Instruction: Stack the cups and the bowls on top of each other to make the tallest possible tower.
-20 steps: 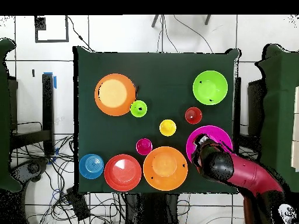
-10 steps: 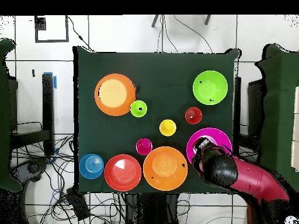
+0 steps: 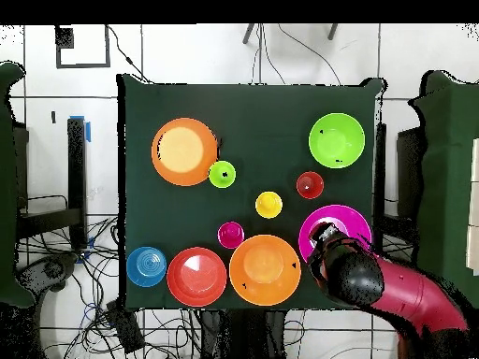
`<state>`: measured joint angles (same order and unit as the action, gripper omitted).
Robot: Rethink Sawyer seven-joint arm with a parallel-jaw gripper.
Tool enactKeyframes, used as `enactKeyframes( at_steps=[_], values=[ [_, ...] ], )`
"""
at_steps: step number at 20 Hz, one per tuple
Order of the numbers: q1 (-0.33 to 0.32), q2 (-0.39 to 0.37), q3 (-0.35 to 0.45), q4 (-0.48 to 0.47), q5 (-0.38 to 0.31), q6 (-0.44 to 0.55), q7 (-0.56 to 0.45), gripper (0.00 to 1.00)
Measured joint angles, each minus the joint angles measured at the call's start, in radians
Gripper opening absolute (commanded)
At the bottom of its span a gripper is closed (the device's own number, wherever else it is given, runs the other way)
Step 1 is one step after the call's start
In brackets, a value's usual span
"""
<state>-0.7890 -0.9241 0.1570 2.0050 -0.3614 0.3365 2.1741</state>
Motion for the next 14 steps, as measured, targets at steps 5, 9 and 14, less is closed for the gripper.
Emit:
enactKeyframes(
  at_steps=[5, 9, 14],
  values=[
    [0.000, -0.011, 0.002, 0.006, 0.000, 0.000, 0.000, 0.00],
    [0.000, -0.011, 0.003, 0.007, 0.000, 0.000, 0.000, 0.00],
    [0.000, -0.011, 0.005, 0.007, 0.000, 0.000, 0.000, 0.00]
  ],
)
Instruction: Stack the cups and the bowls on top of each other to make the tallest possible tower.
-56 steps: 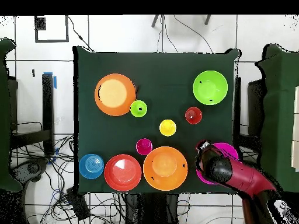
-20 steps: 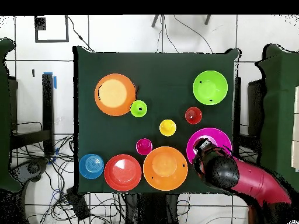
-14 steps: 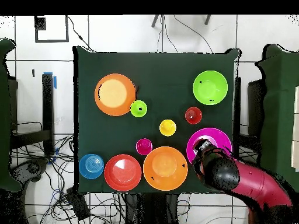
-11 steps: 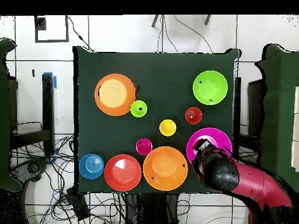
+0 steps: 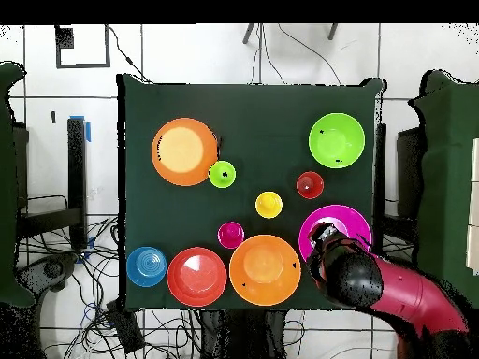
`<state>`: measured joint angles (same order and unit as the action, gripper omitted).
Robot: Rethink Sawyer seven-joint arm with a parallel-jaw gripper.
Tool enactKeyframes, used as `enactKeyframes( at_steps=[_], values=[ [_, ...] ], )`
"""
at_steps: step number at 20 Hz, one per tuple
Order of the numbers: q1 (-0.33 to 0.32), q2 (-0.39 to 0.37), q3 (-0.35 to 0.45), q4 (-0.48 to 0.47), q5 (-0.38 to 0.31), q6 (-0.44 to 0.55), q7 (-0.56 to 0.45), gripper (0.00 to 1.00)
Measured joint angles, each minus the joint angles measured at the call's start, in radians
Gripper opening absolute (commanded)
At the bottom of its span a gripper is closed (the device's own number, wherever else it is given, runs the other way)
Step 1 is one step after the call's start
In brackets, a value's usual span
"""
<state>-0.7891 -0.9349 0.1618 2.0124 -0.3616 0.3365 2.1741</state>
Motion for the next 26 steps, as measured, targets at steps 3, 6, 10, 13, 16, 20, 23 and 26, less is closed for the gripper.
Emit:
enactKeyframes(
  at_steps=[3, 6, 10, 13, 16, 20, 23, 26],
  values=[
    [0.000, 0.000, 0.001, 0.001, 0.000, 0.000, 0.000, 0.00],
    [0.000, 0.000, 0.002, 0.002, 0.000, 0.000, 0.000, 0.00],
    [0.000, 0.000, 0.002, 0.003, 0.000, 0.000, 0.000, 0.00],
    [0.000, 0.002, 0.002, 0.003, 0.000, 0.000, 0.000, 0.00],
    [0.001, 0.015, 0.002, 0.003, -0.010, 0.000, 0.000, 0.00],
    [0.007, 0.037, 0.002, 0.003, -0.030, 0.000, 0.000, 0.00],
    [0.017, 0.060, 0.001, 0.003, -0.047, 0.000, 0.000, 0.00],
    [0.027, 0.075, 0.000, 0.003, -0.060, 0.000, 0.000, 0.00]
  ],
)
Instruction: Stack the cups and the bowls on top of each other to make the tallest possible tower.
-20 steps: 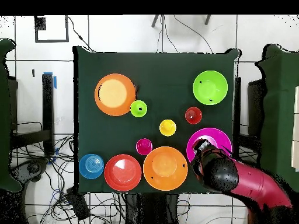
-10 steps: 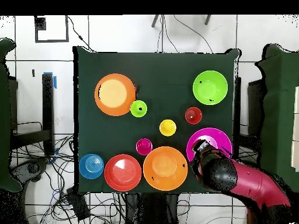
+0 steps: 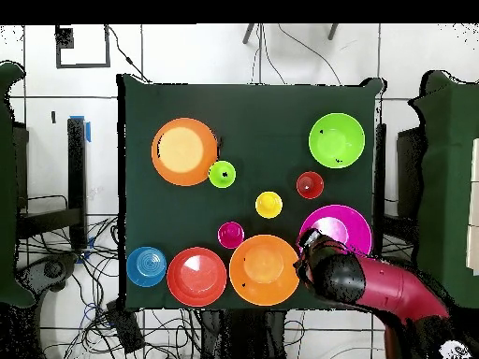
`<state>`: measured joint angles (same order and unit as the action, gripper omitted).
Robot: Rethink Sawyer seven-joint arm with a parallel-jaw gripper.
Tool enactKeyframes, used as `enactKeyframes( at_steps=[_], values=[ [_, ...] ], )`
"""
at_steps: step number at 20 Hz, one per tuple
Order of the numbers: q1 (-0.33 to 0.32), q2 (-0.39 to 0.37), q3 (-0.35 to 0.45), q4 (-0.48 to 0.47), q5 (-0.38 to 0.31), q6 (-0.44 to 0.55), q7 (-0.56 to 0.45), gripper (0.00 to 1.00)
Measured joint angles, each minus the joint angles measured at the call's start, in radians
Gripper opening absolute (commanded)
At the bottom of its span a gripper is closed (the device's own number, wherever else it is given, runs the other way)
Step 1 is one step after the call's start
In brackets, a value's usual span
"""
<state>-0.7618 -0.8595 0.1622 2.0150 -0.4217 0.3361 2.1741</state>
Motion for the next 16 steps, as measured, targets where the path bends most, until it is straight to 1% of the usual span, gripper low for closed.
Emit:
enactKeyframes(
  at_steps=[8, 16],
  values=[
    [0.021, 0.029, 0.000, 0.000, -0.009, 0.000, 0.000, 0.00],
    [0.029, 0.028, -0.006, 0.000, -0.009, -0.001, 0.000, 0.00]
  ],
)
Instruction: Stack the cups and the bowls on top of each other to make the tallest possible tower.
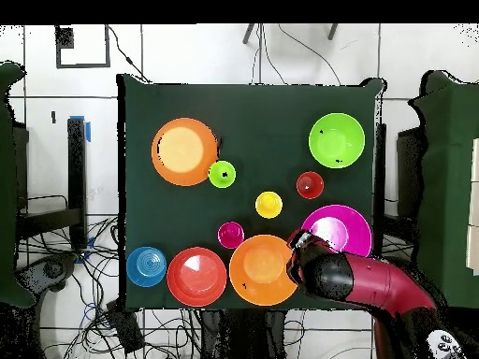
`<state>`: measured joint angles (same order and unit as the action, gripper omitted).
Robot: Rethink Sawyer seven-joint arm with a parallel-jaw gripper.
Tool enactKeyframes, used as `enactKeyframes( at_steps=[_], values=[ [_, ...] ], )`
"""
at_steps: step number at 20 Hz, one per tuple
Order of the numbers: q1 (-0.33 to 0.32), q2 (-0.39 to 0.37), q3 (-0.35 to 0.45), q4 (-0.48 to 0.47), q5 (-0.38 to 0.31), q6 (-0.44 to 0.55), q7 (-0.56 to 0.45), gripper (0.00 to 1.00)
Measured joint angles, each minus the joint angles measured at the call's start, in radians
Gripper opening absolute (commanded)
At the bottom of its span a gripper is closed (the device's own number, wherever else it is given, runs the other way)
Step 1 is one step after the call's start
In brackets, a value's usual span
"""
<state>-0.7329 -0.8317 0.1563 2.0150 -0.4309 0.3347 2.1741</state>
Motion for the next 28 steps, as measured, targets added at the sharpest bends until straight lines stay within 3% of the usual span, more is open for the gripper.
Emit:
enactKeyframes(
  at_steps=[9, 28],
  values=[
    [-0.001, 0.008, -0.005, -0.001, -0.008, -0.036, 0.000, 0.00],
    [-0.011, 0.155, -0.004, -0.075, -0.038, -0.057, 0.000, 0.00]
  ],
)
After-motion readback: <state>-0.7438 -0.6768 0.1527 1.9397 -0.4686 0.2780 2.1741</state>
